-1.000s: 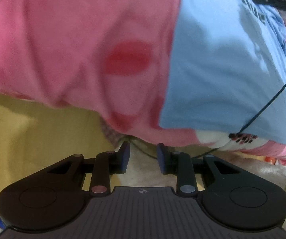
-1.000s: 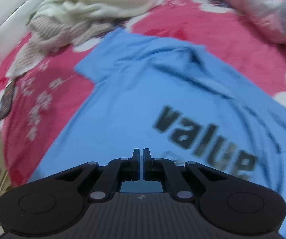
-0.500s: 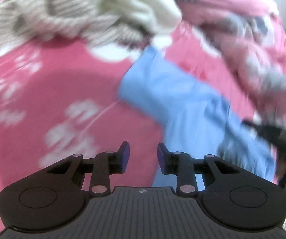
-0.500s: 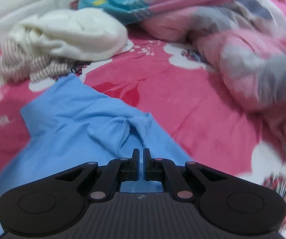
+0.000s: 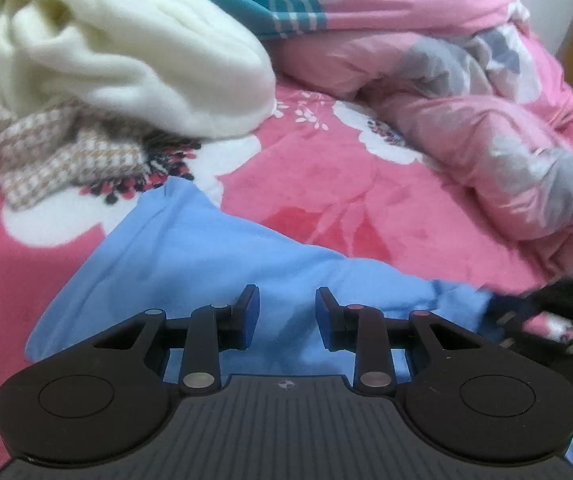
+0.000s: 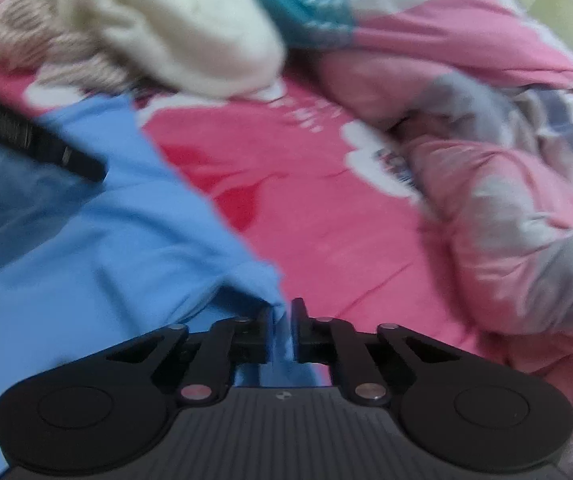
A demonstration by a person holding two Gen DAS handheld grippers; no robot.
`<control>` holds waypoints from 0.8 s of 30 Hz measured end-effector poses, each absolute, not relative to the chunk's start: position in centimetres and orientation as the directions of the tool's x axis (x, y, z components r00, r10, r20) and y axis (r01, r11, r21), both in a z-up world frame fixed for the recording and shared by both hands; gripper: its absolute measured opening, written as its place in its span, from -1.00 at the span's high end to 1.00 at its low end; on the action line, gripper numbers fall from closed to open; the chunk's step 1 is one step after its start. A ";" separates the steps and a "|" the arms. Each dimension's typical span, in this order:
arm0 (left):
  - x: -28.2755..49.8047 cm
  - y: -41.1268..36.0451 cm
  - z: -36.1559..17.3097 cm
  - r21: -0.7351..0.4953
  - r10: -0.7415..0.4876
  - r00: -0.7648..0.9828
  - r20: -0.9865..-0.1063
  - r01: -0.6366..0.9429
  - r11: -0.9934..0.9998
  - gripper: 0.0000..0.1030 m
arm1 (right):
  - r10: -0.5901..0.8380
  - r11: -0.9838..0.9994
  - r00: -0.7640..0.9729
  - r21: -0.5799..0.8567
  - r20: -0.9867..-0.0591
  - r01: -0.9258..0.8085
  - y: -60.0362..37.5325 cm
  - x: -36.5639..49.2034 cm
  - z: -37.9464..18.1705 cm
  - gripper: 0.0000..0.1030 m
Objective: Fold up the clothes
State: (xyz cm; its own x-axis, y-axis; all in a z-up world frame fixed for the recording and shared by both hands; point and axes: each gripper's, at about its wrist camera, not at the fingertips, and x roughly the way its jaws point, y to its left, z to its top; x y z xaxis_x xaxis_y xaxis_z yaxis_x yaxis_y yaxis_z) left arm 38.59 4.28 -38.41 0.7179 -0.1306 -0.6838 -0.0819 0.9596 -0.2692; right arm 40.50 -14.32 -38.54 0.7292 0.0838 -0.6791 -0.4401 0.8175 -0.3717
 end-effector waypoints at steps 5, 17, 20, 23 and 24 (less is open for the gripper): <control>39.6 4.6 -39.1 -0.227 -0.061 0.739 -0.671 -0.126 0.966 0.41 | 0.086 0.858 0.750 -0.334 -0.656 -0.391 -16.3 43.0 -38.2 0.90; 41.0 5.8 -40.2 -0.160 0.056 0.767 -0.640 -0.204 0.966 0.41 | 0.172 0.837 0.677 -0.256 -0.716 -0.483 -18.4 47.1 -40.5 0.44; 41.0 5.9 -40.3 -0.158 0.064 0.770 -0.635 -0.210 0.965 0.41 | 0.185 0.794 0.673 -0.294 -0.716 -0.531 -19.1 46.4 -39.3 -0.07; 41.1 6.1 -40.3 -0.157 0.069 0.771 -0.633 -0.215 0.964 0.41 | 0.192 0.756 0.650 -0.311 -0.736 -0.576 -19.9 46.0 -38.7 -0.29; 41.1 6.1 -40.3 -0.157 0.069 0.772 -0.632 -0.215 0.964 0.41 | 0.185 0.748 0.647 -0.322 -0.739 -0.581 -20.2 45.9 -38.5 -0.29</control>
State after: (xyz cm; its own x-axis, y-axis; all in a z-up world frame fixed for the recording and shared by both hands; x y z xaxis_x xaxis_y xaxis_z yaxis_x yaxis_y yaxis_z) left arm 41.09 6.13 -40.34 0.7717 0.0694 -0.6322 -0.2151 0.9639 -0.1568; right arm 45.90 -20.16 -38.53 0.6474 0.1851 -0.7393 -0.5811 0.7475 -0.3218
